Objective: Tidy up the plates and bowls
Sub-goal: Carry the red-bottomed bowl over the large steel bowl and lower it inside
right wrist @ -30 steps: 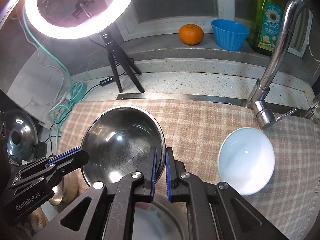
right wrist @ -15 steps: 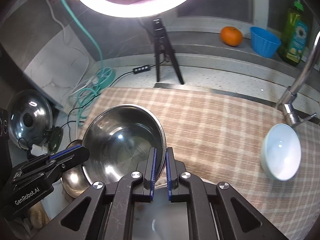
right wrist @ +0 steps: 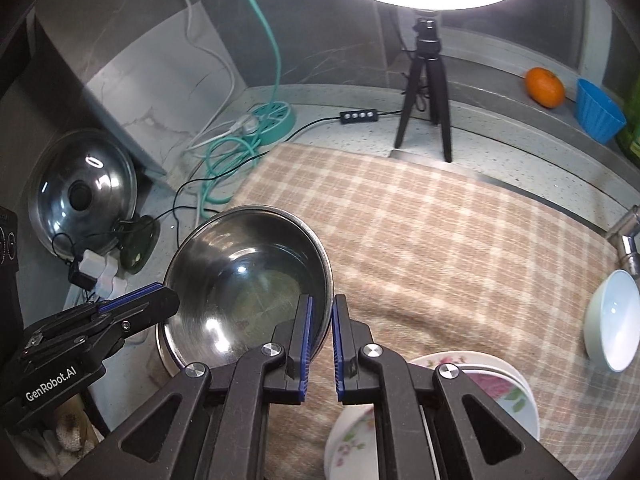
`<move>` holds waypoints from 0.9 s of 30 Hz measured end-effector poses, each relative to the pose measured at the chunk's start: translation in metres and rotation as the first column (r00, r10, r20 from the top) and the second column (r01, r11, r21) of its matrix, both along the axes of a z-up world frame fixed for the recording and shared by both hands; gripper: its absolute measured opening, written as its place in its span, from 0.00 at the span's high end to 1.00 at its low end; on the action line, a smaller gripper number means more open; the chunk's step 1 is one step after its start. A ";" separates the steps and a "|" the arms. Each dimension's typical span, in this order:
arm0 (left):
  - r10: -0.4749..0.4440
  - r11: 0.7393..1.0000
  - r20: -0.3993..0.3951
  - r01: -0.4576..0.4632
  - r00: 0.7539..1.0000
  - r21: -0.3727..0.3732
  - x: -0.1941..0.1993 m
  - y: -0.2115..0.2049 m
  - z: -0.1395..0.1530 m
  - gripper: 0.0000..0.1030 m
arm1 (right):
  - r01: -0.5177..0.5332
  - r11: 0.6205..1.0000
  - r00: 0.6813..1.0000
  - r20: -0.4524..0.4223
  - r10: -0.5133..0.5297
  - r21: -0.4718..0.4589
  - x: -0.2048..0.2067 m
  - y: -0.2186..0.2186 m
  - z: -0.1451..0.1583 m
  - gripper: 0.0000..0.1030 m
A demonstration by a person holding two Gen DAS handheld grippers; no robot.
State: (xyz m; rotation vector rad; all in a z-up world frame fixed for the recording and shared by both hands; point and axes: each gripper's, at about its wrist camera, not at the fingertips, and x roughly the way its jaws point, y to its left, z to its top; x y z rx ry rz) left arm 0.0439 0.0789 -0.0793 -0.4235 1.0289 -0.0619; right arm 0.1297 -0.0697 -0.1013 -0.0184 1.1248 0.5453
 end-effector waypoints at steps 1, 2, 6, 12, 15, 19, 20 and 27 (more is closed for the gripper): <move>0.008 1.000 -0.001 -0.008 1.000 0.001 -0.002 0.004 0.000 0.90 | -0.013 1.000 1.000 0.000 0.013 0.000 -0.002 0.006 0.000 0.91; 0.017 1.000 -0.004 -0.017 1.000 0.002 -0.004 0.009 -0.001 0.90 | -0.024 1.000 1.000 0.002 0.024 -0.002 -0.003 0.011 0.000 0.91; 0.046 0.999 -0.023 -0.046 0.999 0.002 -0.012 0.023 -0.008 0.90 | -0.063 0.998 0.998 0.001 0.063 -0.014 -0.008 0.032 -0.004 0.91; 0.073 0.997 -0.059 -0.073 0.996 0.009 -0.021 0.038 -0.023 0.90 | -0.115 0.992 0.993 -0.005 0.115 -0.043 -0.014 0.056 -0.018 0.91; 0.084 0.996 -0.080 -0.084 0.993 0.010 -0.024 0.044 -0.032 0.90 | -0.131 0.990 0.991 -0.018 0.131 -0.054 -0.014 0.065 -0.025 0.91; 0.088 0.996 -0.099 -0.086 0.991 0.017 -0.026 0.047 -0.041 0.90 | -0.149 0.985 0.989 -0.016 0.148 -0.084 -0.017 0.075 -0.034 0.91; 0.085 0.996 -0.103 -0.084 0.991 0.020 -0.027 0.047 -0.043 0.90 | -0.151 0.985 0.989 -0.018 0.150 -0.089 -0.018 0.076 -0.036 0.91; 0.080 0.997 -0.129 -0.077 0.988 0.027 -0.027 0.048 -0.053 0.90 | -0.163 0.980 0.987 -0.037 0.159 -0.116 -0.019 0.081 -0.048 0.91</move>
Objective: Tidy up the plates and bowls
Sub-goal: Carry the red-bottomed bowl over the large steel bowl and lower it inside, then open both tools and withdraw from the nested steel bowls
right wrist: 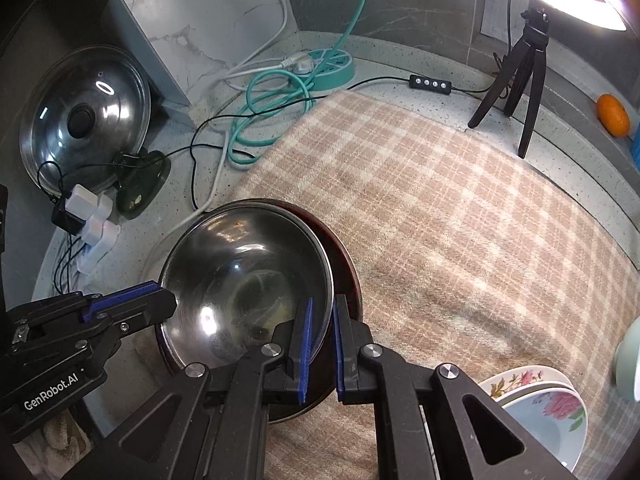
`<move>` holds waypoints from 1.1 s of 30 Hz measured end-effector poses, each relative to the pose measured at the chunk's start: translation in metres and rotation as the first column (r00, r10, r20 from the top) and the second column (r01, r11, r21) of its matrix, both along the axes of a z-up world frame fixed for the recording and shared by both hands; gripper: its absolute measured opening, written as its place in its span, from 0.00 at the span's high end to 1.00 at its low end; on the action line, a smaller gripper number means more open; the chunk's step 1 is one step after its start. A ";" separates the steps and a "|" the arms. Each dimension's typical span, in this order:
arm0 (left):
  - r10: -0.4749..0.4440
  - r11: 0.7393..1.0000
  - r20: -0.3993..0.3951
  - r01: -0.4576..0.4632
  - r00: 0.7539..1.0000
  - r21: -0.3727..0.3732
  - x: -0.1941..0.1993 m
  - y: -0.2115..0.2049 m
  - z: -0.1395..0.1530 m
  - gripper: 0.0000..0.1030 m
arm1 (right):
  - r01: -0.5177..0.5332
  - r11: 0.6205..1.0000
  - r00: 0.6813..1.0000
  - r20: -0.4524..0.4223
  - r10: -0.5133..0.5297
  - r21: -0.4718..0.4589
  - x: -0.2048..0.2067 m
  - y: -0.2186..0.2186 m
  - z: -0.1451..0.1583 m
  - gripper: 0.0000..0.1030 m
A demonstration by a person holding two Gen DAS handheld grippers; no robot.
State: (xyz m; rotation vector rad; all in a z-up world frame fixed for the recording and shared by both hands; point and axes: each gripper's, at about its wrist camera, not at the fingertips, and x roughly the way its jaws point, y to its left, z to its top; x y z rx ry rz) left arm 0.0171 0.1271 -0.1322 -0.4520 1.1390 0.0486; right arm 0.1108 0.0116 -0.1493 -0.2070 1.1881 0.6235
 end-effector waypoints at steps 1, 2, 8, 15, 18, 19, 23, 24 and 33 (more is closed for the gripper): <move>0.000 1.000 -0.004 0.000 1.000 0.001 0.000 0.000 -0.001 0.90 | -0.001 1.000 1.000 -0.001 0.001 -0.004 0.000 0.001 -0.001 0.91; -0.001 1.000 -0.009 0.001 1.000 0.001 0.001 0.000 -0.002 0.90 | -0.003 1.000 1.000 -0.001 0.003 -0.008 0.000 0.001 -0.002 0.91; -0.006 1.000 -0.028 0.006 1.000 0.004 0.002 0.000 -0.008 0.90 | -0.015 0.999 1.000 0.001 0.015 -0.034 -0.001 0.006 -0.007 0.91; -0.006 1.000 -0.040 0.007 0.999 0.007 0.003 -0.001 -0.013 0.90 | -0.028 0.998 1.000 0.011 0.029 -0.056 -0.004 0.009 -0.011 0.91; -0.006 1.000 -0.040 0.006 0.999 0.006 0.003 -0.001 -0.013 0.90 | -0.030 0.998 0.999 0.013 0.031 -0.059 -0.003 0.010 -0.010 0.91; -0.006 1.000 -0.040 0.006 0.999 0.007 0.003 -0.001 -0.013 0.90 | -0.030 0.998 0.999 0.012 0.031 -0.059 -0.003 0.010 -0.010 0.91; -0.004 1.000 -0.040 0.005 0.999 0.013 0.004 -0.001 -0.013 0.90 | -0.039 0.997 0.999 0.016 0.040 -0.062 -0.005 0.011 -0.010 0.89; -0.004 1.000 -0.040 0.004 0.999 0.015 0.004 -0.001 -0.013 0.90 | -0.039 0.997 0.999 0.019 0.041 -0.063 -0.005 0.012 -0.010 0.89; 0.001 1.000 -0.035 0.000 0.999 0.025 0.004 0.001 -0.010 0.89 | -0.044 0.998 0.999 0.001 0.044 -0.044 -0.005 0.011 -0.009 0.82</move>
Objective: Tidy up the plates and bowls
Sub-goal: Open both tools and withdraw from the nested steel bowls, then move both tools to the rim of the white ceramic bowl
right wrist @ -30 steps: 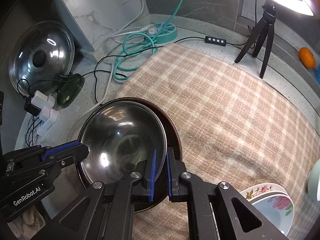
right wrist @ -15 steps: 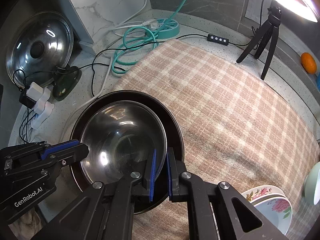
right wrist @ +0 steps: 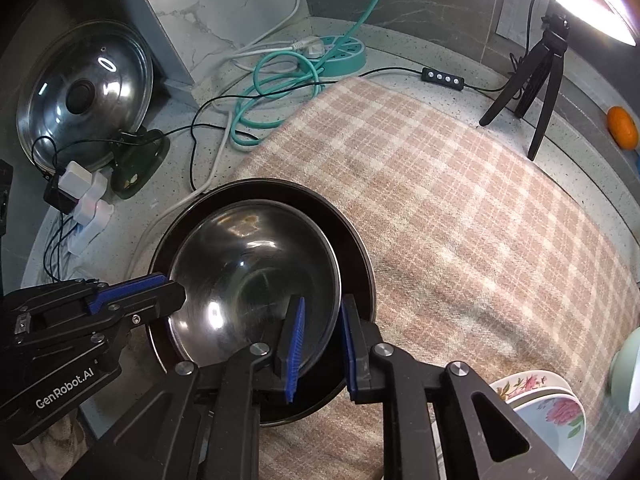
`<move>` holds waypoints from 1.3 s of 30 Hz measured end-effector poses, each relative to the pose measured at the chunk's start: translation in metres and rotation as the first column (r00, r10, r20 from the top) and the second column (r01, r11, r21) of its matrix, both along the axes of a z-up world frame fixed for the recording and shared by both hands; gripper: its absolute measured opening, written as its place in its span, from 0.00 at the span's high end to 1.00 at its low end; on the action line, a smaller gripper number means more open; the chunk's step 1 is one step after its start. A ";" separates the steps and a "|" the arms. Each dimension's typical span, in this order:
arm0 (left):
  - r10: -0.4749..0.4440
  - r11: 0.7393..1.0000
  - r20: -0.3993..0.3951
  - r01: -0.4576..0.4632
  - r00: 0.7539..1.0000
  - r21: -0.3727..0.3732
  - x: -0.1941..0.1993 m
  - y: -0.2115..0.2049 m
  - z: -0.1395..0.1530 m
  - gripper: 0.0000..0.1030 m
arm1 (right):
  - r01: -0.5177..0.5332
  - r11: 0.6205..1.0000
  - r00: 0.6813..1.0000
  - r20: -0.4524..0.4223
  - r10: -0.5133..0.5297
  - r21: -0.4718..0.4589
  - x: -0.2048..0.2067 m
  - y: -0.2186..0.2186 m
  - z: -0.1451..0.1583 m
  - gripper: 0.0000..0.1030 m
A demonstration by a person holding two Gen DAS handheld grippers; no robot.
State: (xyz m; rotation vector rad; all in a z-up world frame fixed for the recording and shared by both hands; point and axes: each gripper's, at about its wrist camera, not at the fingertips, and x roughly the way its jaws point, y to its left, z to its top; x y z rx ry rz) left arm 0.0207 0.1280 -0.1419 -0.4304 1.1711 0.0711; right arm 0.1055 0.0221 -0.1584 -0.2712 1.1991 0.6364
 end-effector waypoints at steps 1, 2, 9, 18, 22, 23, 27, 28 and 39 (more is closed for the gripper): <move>0.001 1.000 0.004 -0.001 1.000 0.003 -0.001 0.000 0.001 0.89 | 0.001 1.000 1.000 -0.001 -0.001 0.006 0.000 -0.001 0.001 0.80; 0.004 1.000 0.010 -0.004 1.000 0.009 -0.001 0.000 0.003 0.89 | 0.002 1.000 1.000 -0.001 -0.002 0.013 -0.001 -0.001 0.002 0.79; 0.021 1.000 0.039 -0.021 0.999 0.008 -0.003 0.006 0.015 0.89 | 0.016 0.999 1.000 0.002 -0.017 0.051 -0.001 -0.007 0.011 0.79; 0.007 1.000 0.114 -0.006 0.993 -0.006 0.001 -0.005 0.045 0.89 | 0.079 0.988 0.996 0.039 -0.085 0.133 -0.003 -0.040 0.041 0.79; -0.025 0.999 0.144 0.028 0.989 -0.020 0.005 -0.020 0.058 0.89 | 0.128 0.976 0.989 0.048 -0.138 0.174 -0.002 -0.069 0.055 0.79; -0.035 0.999 0.152 0.040 0.988 -0.026 0.006 -0.026 0.061 0.89 | 0.139 0.974 0.987 0.051 -0.150 0.181 -0.002 -0.075 0.058 0.79; -0.089 0.995 0.169 0.097 0.982 -0.036 0.013 -0.053 0.070 0.89 | 0.198 0.956 0.975 0.055 -0.214 0.216 -0.003 -0.112 0.069 0.79; -0.106 0.993 0.172 0.115 0.979 -0.038 0.015 -0.062 0.071 0.89 | 0.217 0.950 0.971 0.055 -0.235 0.225 -0.003 -0.124 0.072 0.79; -0.246 0.963 0.179 0.261 0.953 -0.066 0.036 -0.152 0.072 0.89 | 0.401 0.882 0.899 0.077 -0.431 0.250 -0.003 -0.244 0.082 0.79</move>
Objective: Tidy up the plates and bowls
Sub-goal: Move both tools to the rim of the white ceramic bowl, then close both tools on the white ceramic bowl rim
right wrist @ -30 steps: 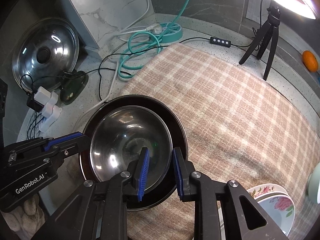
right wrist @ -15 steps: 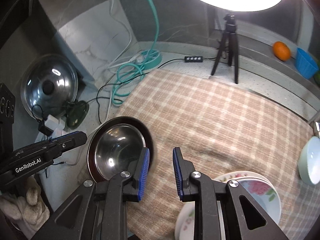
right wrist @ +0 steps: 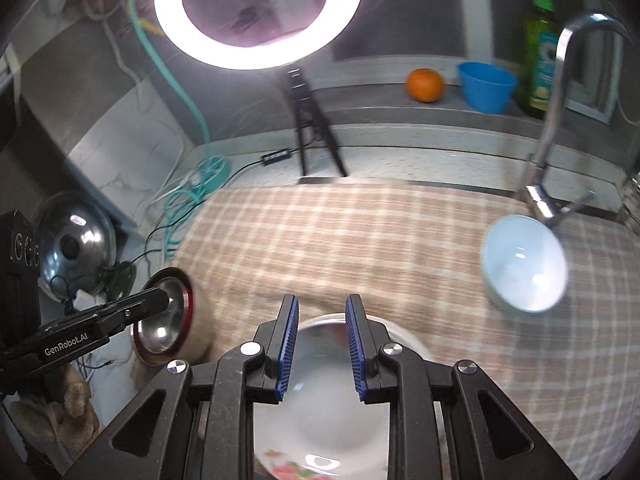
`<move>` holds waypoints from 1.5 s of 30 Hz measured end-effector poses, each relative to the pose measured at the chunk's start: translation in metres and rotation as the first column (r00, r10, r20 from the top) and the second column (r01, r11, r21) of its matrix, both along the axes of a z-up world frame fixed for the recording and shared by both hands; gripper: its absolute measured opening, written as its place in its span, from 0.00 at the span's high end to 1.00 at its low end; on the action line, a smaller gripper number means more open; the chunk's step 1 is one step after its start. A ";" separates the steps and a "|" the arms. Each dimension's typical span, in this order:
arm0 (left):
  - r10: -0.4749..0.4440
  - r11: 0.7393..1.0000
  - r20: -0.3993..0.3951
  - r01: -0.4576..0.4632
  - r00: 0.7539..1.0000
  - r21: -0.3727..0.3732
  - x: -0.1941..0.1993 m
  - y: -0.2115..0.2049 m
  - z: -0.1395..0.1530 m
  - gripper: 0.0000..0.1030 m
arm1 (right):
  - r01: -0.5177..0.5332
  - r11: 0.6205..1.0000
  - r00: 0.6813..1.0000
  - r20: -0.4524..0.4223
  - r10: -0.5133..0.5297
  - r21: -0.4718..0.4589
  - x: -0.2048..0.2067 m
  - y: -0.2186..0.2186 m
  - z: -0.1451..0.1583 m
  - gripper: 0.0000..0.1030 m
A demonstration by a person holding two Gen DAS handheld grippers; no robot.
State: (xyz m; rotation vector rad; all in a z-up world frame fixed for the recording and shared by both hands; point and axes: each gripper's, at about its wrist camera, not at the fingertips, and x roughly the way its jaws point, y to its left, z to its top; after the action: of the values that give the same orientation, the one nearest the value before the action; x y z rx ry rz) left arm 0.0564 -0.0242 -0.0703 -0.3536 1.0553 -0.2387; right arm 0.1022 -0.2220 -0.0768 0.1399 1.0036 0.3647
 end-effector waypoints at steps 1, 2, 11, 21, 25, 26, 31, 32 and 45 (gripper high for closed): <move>-0.014 1.000 0.000 0.014 1.000 -0.002 0.002 -0.010 -0.001 0.89 | 0.018 1.000 1.000 0.000 -0.018 0.000 0.000 -0.009 -0.001 0.79; -0.025 1.000 -0.001 0.025 1.000 -0.004 0.004 -0.017 -0.001 0.89 | 0.039 0.999 0.999 -0.002 -0.039 0.000 0.000 -0.022 -0.002 0.79; -0.113 0.993 -0.023 0.112 0.993 -0.034 0.025 -0.095 -0.011 0.89 | 0.194 0.981 0.981 -0.017 -0.194 -0.015 0.007 -0.125 -0.015 0.79; -0.165 0.986 -0.066 0.163 0.984 -0.022 0.055 -0.167 -0.034 0.89 | 0.288 0.958 0.956 -0.059 -0.288 -0.015 0.030 -0.202 -0.045 0.79; -0.175 0.985 -0.076 0.175 0.982 -0.014 0.066 -0.186 -0.040 0.89 | 0.284 0.959 0.956 -0.080 -0.283 -0.002 0.041 -0.214 -0.055 0.79; -0.176 0.984 -0.078 0.176 0.981 -0.010 0.069 -0.190 -0.042 0.89 | 0.281 0.960 0.956 -0.083 -0.281 -0.003 0.044 -0.214 -0.057 0.79; -0.175 0.984 -0.085 0.176 0.981 0.008 0.083 -0.206 -0.049 0.89 | 0.256 0.967 0.963 -0.093 -0.255 0.002 0.056 -0.215 -0.063 0.79; -0.173 0.984 -0.088 0.175 0.981 0.012 0.086 -0.208 -0.051 0.89 | 0.249 0.968 0.964 -0.093 -0.248 0.000 0.059 -0.214 -0.065 0.79; -0.165 0.984 -0.125 0.172 0.978 0.043 0.107 -0.222 -0.071 0.89 | 0.233 0.972 0.963 -0.143 -0.229 0.014 0.085 -0.219 -0.087 0.79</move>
State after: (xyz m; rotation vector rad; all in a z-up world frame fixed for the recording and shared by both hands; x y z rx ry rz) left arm 0.1636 -0.2465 -0.1409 -0.2322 1.2109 -0.3435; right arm 0.1871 -0.4408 -0.1634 0.3113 1.1085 0.1577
